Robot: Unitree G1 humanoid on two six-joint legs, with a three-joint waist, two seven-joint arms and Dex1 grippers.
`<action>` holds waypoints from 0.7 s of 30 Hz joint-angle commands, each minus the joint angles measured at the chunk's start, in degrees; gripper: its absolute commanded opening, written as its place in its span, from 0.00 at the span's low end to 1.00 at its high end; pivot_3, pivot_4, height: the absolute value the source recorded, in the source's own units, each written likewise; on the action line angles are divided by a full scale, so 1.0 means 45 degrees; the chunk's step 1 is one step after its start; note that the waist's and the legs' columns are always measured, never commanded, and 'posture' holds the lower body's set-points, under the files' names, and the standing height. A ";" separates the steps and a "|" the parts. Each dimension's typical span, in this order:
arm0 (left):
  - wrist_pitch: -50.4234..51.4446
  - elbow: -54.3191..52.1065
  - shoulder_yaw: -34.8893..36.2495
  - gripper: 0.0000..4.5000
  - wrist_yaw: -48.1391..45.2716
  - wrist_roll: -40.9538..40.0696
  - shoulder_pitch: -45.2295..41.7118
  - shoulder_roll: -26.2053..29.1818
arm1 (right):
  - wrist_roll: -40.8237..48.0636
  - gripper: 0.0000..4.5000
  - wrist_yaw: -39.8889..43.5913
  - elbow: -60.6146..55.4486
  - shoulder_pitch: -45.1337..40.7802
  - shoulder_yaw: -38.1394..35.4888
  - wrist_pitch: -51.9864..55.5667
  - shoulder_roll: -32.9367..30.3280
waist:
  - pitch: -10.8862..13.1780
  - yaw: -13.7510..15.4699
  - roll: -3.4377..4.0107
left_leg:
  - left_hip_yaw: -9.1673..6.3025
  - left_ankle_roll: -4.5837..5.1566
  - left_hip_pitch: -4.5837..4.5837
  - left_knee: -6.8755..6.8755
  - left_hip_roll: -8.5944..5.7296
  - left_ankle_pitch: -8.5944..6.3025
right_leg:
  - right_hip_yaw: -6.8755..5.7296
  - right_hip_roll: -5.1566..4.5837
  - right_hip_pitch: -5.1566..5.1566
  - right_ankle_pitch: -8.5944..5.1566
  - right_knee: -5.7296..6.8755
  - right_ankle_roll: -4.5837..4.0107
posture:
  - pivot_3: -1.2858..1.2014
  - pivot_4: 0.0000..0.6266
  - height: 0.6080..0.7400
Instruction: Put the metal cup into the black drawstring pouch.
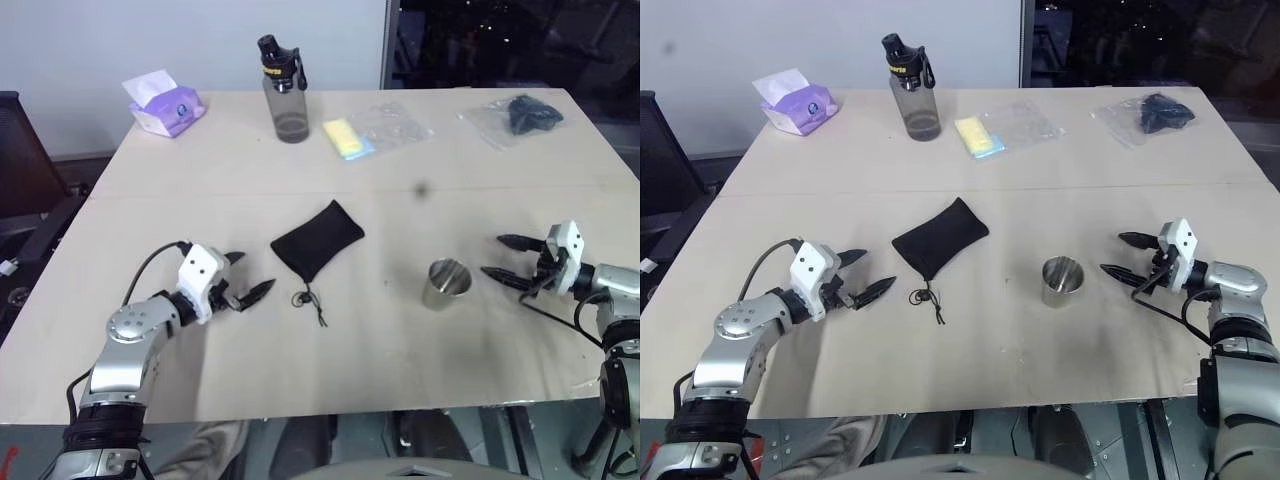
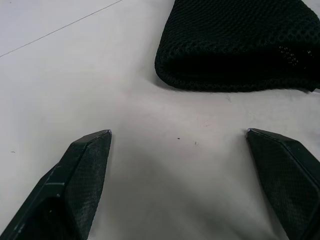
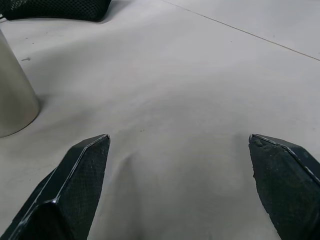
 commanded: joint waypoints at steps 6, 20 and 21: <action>0.0017 -0.0366 0.0038 0.99 -0.0073 -0.0026 0.0000 0.0101 | 0.0108 1.00 0.0230 -0.0195 -0.0119 -0.0324 -0.0246 -0.0376 | 0.0000 0.0001 0.0000 | 0.0001 0.0000 0.0001 0.0000 0.0000 0.0000 | 0.0001 0.0000 0.0000 0.0000 0.0000 0.0000 | 0.52 0.24 1.00; -0.1291 0.0711 -0.0608 0.99 -0.1208 0.0548 -0.1662 0.0508 | 0.2783 1.00 0.0322 -0.9389 0.6677 -0.0804 0.2441 0.0020 | 0.0002 0.0264 -0.0003 | -0.0035 0.0000 -0.0017 0.0000 0.0000 0.0000 | -0.0031 0.0002 0.0004 -0.0001 0.0006 0.0001 | 0.52 0.24 1.00; -0.1642 0.1075 -0.0804 0.99 -0.1608 0.0648 -0.2022 0.0619 | 0.3067 1.00 -0.0045 -1.0874 0.7785 -0.0808 0.2874 0.0133 | 0.0002 0.0283 -0.0001 | -0.0044 0.0000 -0.0021 -0.0001 -0.0001 0.0000 | -0.0040 0.0003 0.0000 -0.0003 0.0012 0.0001 | 0.52 0.24 1.00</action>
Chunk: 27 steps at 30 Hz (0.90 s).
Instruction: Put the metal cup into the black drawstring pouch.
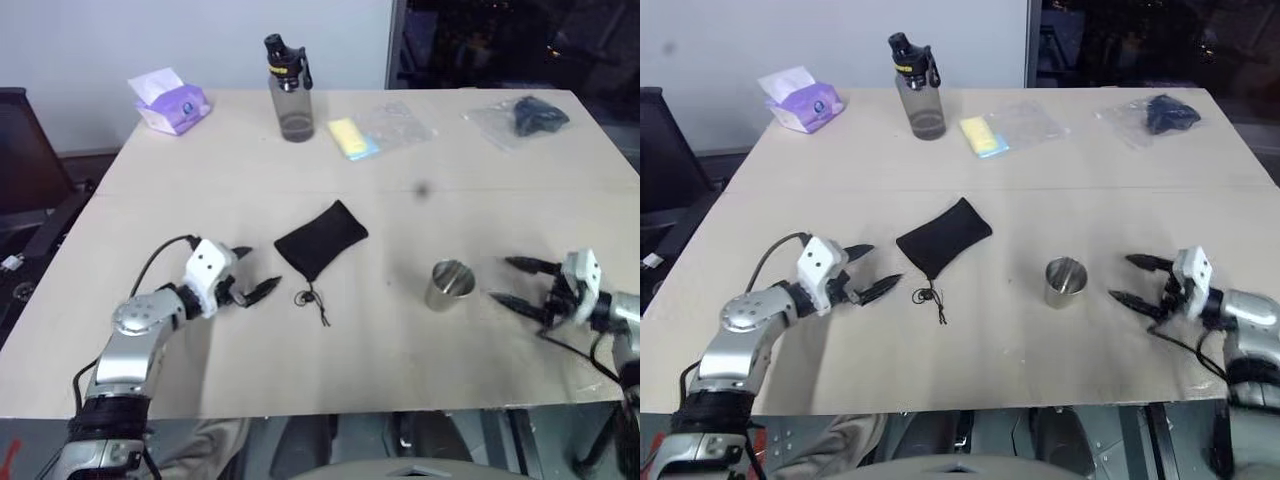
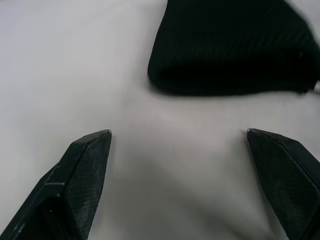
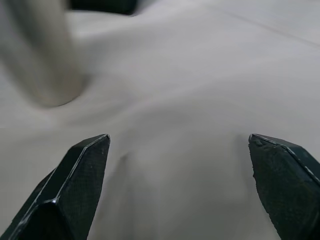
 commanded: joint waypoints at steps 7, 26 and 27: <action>-0.2353 0.3035 -0.1282 0.99 -0.3088 0.0628 -0.3069 0.0731 | 0.1402 1.00 -0.3898 -1.0215 0.5829 0.0463 0.2566 0.1824 | 0.0021 -0.0195 0.0032 | 0.0038 -0.0002 0.0021 0.0032 0.0014 -0.0001 | 0.0015 0.0021 -0.0003 -0.0025 0.0011 0.0048 | 0.52 0.24 1.00; -0.5573 0.6970 -0.2747 0.15 -0.5120 0.2182 -0.6348 0.0656 | 0.0895 1.00 -0.6830 -1.3550 0.7562 0.1613 0.2291 0.2877 | 0.0052 -0.0100 -0.0034 | 0.0010 0.0000 -0.0034 0.0034 0.0012 -0.0004 | -0.0036 0.0020 -0.0005 -0.0024 -0.0045 0.0047 | 0.52 0.24 1.00; -0.5576 0.6987 -0.2747 0.05 -0.5123 0.2188 -0.6364 0.0643 | 0.0960 1.00 -0.6803 -1.3656 0.7533 0.1601 0.2261 0.2818 | 0.0051 -0.0099 -0.0034 | 0.0009 0.0000 -0.0033 0.0039 0.0015 -0.0004 | -0.0035 0.0019 -0.0004 -0.0024 -0.0040 0.0047 | 0.52 0.24 1.00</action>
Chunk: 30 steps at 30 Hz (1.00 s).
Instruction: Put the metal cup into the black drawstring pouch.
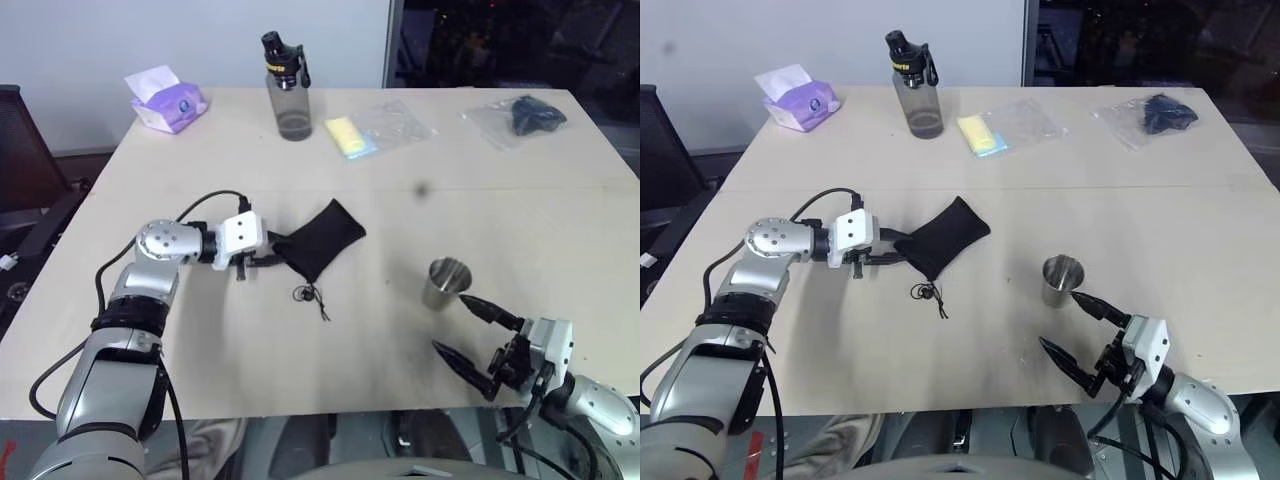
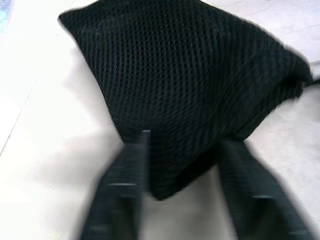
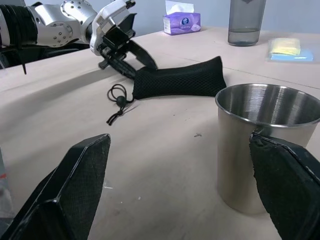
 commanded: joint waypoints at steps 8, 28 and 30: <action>0.0165 -0.0407 0.0118 0.01 -0.0146 -0.0229 -0.0626 -0.0275 | -0.1108 1.00 -0.1581 -0.2267 -0.2572 -0.0560 0.2144 -0.2584 | 0.0008 -0.0025 -0.0022 | 0.0002 0.0000 0.0002 0.0012 -0.0010 0.0000 | 0.0001 0.0004 0.0001 0.0001 0.0011 0.0002 | 0.52 0.24 1.00; 0.3260 -0.2726 0.0320 0.00 0.1077 -0.0544 -0.0673 -0.1080 | -0.3977 0.01 -0.0684 -0.1195 -0.3199 0.0003 0.2000 -0.5470 | 0.0036 0.0206 -0.0061 | -0.0016 0.0001 -0.0019 0.0040 -0.0024 0.0001 | -0.0013 0.0008 0.0002 0.0000 0.0019 0.0006 | 0.52 0.24 1.00; 0.4428 -0.3300 0.0377 0.00 0.1354 -0.0794 -0.0623 -0.1322 | -0.3374 0.01 -0.0512 -0.1068 -0.3507 -0.0401 0.1550 -0.5255 | 0.0046 0.0205 -0.0077 | -0.0016 0.0001 -0.0025 0.0043 -0.0025 0.0002 | -0.0012 0.0008 0.0001 0.0005 0.0020 0.0015 | 0.52 0.24 1.00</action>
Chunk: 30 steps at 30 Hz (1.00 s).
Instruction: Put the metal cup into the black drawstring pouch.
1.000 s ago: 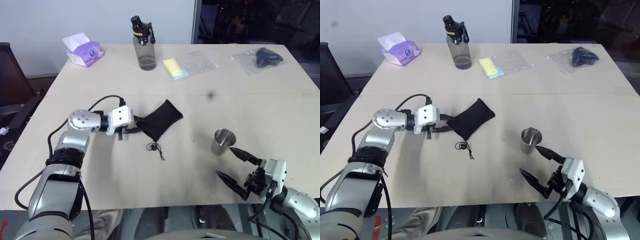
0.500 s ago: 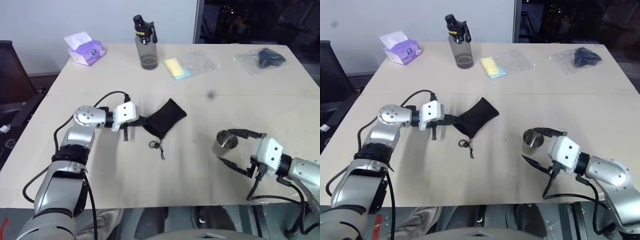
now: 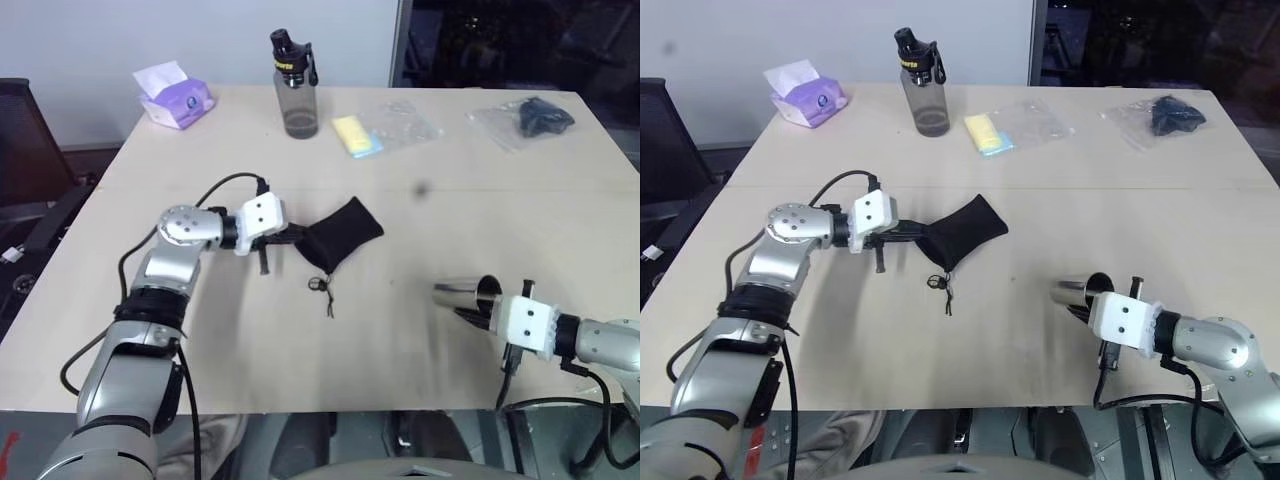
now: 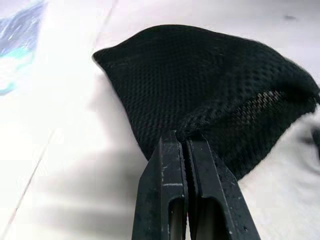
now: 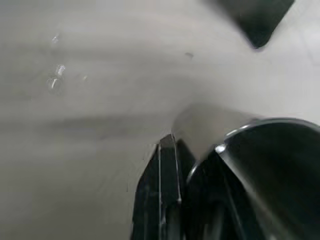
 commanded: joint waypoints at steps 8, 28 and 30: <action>0.4848 -0.3160 -0.0336 0.00 0.1759 -0.0366 -0.0222 -0.1128 | 0.1188 0.01 -0.0116 -0.0961 -0.2658 0.0827 0.0319 0.1160 | 0.0022 -0.0072 -0.0030 | -0.0008 0.0000 0.0019 0.0005 0.0004 0.0000 | 0.0005 0.0011 0.0000 0.0007 0.0036 0.0011 | 0.52 0.24 1.00; 1.2663 -0.6700 -0.0327 0.00 0.4412 -0.1919 -0.1501 -0.2866 | -0.1021 0.01 -0.2502 -0.0164 -0.5950 0.4190 0.4187 0.4198 | 0.0040 -0.0177 -0.0050 | -0.0041 -0.0001 0.0019 0.0011 -0.0003 0.0002 | -0.0002 0.0019 -0.0003 0.0021 0.0072 0.0031 | 0.52 0.24 1.00; 1.2844 -0.6801 -0.0299 0.00 0.4542 -0.2121 -0.1614 -0.2981 | -0.1205 0.01 -0.2942 0.0056 -0.6130 0.4123 0.4867 0.4439 | 0.0041 -0.0204 -0.0050 | -0.0041 -0.0002 0.0019 0.0012 -0.0004 0.0002 | -0.0001 0.0019 -0.0003 0.0021 0.0072 0.0030 | 0.52 0.24 1.00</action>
